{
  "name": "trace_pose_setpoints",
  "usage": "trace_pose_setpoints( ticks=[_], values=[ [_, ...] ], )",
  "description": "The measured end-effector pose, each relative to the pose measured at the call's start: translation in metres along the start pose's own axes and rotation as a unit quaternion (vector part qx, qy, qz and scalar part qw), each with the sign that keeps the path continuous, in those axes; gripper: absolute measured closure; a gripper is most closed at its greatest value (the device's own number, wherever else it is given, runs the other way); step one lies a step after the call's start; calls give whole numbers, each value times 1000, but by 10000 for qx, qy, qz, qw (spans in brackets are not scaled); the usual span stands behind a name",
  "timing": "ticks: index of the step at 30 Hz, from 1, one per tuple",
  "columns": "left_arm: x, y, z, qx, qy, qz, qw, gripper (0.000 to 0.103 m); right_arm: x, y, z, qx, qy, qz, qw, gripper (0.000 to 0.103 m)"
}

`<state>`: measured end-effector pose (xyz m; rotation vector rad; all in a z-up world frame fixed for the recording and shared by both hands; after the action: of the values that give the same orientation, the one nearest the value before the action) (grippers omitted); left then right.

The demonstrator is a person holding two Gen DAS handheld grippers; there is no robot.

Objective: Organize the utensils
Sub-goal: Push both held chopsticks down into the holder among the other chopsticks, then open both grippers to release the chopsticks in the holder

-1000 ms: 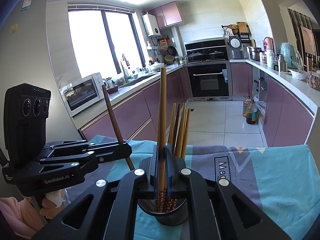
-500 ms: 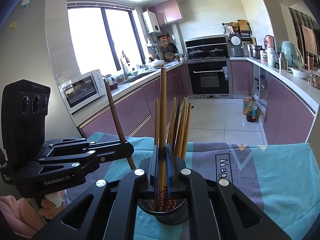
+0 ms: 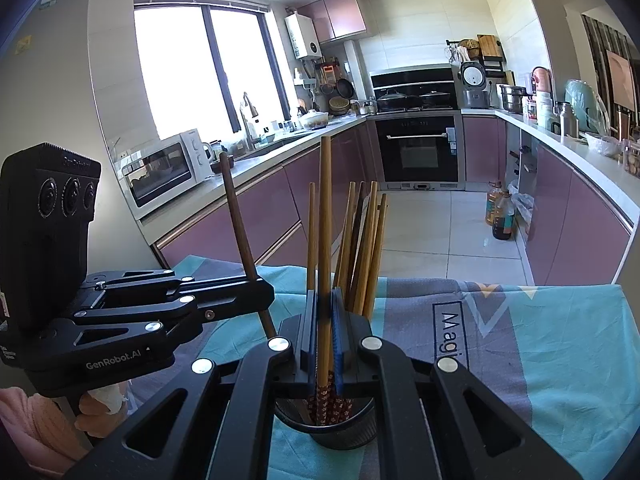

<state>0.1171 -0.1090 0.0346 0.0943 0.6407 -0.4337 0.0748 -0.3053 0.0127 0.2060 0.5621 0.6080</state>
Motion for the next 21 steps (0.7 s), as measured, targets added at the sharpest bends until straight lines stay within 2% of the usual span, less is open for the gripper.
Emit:
trace_pose_setpoints(
  ticks=[21],
  values=[
    [19,-3,7,28,208,16,9998,95,16,-12,-2,209,134,-99,9996,97]
  ],
)
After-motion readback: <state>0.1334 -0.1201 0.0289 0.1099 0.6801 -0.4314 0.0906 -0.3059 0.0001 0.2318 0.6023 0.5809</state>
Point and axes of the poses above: each gripper's, at about its wrist camera, not at the fingertips, and x roughly the way its jaws point, y to its left, z to its top, the point moved 2 cm from there along x, roughly the way its jaws point, and after that the axes turned 12 degrees about z, right-handed, at the moved point
